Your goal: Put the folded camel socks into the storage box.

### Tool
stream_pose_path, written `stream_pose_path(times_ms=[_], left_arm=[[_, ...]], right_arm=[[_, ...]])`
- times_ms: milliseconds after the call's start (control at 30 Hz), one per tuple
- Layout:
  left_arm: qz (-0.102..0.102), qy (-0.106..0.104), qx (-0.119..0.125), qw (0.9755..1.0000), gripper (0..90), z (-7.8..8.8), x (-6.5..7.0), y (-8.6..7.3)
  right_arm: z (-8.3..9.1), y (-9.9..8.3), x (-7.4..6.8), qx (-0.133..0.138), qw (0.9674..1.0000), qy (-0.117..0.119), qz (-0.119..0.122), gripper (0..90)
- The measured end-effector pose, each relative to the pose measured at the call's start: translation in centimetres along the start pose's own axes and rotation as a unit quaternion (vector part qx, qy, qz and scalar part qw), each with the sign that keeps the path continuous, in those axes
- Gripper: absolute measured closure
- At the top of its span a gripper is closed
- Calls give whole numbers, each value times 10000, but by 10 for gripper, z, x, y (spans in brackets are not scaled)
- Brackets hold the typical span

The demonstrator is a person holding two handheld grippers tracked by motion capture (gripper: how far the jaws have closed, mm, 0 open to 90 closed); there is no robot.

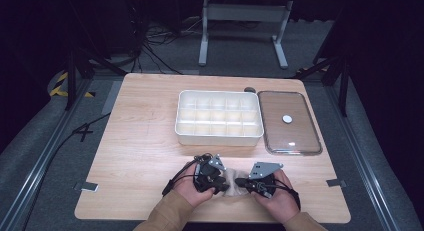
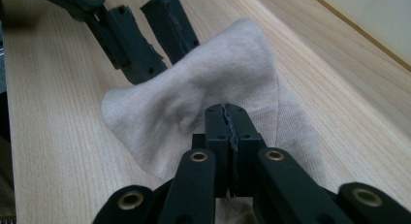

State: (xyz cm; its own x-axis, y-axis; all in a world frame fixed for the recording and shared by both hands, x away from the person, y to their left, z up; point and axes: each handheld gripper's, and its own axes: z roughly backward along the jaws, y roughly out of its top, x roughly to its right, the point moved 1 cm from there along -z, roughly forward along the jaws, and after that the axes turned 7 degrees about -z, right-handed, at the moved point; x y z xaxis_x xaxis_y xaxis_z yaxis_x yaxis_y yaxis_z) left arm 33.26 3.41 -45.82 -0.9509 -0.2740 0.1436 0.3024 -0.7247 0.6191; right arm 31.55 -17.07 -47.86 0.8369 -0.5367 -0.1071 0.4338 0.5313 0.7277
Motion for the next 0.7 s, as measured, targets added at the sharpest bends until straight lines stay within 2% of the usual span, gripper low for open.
stream_pose_path(times_ms=[200,267,400,500,533,700], left_arm=[[-206,-93,146,9996,663,1,2,6],[-225,-128,155,9995,660,1,3,6],[-301,-167,139,9993,653,0,4,7],[-384,-252,102,9989,647,-1,6,8],[-388,-255,95,9989,645,-1,6,8],[-375,-247,108,9989,646,0,6,7]], right_arm=[[0,0,-2,8,10000,21,-21,889],[-1,0,-4,8,9999,142,-79,889],[-3,1,-8,-2,9999,152,-2,889],[-3,1,-9,2,9997,224,-53,887],[-3,0,-9,1,9995,288,-100,887],[-1,1,-9,-22,9995,318,-72,862]])
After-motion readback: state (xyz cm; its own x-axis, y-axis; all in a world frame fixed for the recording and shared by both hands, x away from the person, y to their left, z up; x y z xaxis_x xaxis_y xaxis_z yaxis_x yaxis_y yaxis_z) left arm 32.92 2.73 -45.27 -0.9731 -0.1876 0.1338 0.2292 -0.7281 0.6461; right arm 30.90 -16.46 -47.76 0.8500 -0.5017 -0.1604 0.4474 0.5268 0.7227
